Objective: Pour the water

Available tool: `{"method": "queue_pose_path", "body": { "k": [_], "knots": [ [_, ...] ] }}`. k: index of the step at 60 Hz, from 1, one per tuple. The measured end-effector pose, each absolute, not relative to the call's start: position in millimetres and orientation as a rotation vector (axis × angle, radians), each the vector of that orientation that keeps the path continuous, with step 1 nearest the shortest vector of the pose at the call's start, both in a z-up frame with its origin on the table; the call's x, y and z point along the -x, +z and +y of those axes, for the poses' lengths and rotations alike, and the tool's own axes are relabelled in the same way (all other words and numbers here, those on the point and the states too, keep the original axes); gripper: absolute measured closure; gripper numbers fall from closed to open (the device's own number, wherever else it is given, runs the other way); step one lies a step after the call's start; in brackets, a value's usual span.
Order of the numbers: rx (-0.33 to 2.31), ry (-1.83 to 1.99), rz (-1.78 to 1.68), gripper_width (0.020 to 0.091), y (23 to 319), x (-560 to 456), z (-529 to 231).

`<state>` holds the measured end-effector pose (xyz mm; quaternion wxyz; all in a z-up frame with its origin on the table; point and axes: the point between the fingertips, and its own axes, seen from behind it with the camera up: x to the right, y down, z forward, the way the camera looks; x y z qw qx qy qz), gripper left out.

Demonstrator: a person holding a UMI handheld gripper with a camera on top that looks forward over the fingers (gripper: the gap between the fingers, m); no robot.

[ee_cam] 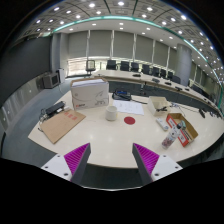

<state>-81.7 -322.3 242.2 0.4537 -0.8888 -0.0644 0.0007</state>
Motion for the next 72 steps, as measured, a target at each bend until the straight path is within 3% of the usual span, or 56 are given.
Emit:
{"method": "queue_pose_path", "body": {
  "k": [8,40,62,68,72],
  "knots": [
    [2.206,-0.027,-0.127,0.0245,235.7,57.2,-322.5],
    [2.111,-0.112,0.031,0.0242,124.3,-237.4,-240.8],
    [1.995,0.015,0.0,0.0252,71.9,-280.4,-111.9],
    [1.992,0.037,0.01,0.0384,56.0,-281.2,-92.5],
    [1.978,0.041,0.02,0.0539,53.6,-278.5,-87.6]
  ]
}}
